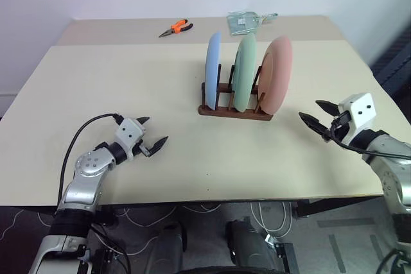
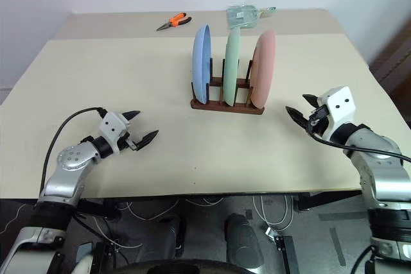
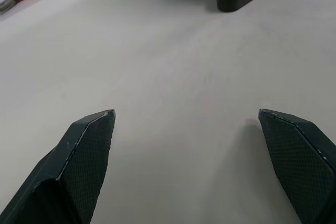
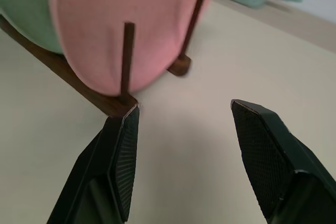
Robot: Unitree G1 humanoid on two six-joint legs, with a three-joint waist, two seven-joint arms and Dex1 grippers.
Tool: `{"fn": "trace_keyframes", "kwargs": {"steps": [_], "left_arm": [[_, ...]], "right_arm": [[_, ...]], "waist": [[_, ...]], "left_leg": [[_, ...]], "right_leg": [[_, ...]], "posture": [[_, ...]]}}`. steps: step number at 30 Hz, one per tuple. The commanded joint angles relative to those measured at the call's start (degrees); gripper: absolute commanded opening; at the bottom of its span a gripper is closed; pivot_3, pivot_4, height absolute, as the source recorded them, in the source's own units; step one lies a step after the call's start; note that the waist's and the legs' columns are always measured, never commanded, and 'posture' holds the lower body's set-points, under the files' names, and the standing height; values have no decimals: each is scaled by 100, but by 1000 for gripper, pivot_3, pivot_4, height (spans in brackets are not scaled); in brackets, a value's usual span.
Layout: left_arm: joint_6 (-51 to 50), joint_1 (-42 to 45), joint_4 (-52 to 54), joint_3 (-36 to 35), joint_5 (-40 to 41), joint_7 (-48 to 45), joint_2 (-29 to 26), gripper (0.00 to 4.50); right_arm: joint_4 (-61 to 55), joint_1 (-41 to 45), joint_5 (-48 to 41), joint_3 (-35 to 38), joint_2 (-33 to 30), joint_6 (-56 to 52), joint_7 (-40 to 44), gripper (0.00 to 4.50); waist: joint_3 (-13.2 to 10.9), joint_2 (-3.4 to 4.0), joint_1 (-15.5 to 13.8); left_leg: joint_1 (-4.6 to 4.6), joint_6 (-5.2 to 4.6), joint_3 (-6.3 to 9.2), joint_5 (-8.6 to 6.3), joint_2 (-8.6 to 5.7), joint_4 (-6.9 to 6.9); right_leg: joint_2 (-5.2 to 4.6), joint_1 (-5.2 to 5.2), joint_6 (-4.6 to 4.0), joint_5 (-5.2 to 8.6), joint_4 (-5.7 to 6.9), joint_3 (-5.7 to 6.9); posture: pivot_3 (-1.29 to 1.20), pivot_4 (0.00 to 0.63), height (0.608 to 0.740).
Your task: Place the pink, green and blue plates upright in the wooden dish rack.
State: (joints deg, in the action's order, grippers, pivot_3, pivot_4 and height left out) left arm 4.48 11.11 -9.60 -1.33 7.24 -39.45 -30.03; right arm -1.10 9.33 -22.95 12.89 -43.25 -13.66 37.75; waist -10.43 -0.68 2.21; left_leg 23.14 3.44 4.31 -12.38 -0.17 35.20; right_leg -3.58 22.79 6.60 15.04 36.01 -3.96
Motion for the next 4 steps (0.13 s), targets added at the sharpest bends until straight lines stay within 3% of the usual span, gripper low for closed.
{"fn": "trace_keyframes", "kwargs": {"steps": [1,4], "left_arm": [[-188,-187,391,-133,67,80,-50,4500],[-289,-289,573,-169,91,180,-27,4500]], "right_arm": [[276,237,156,-11,74,222,129,2806],[586,498,362,-153,171,389,157,2806]], "waist": [[0,0,-7],[0,0,-8]], "left_leg": [[3,0,0,0,-1,1],[3,0,0,0,-1,2]], "right_leg": [[-1,1,2,-1,-1,0],[-1,2,1,-2,0,0]], "posture": [[0,150,740],[0,150,740]]}}
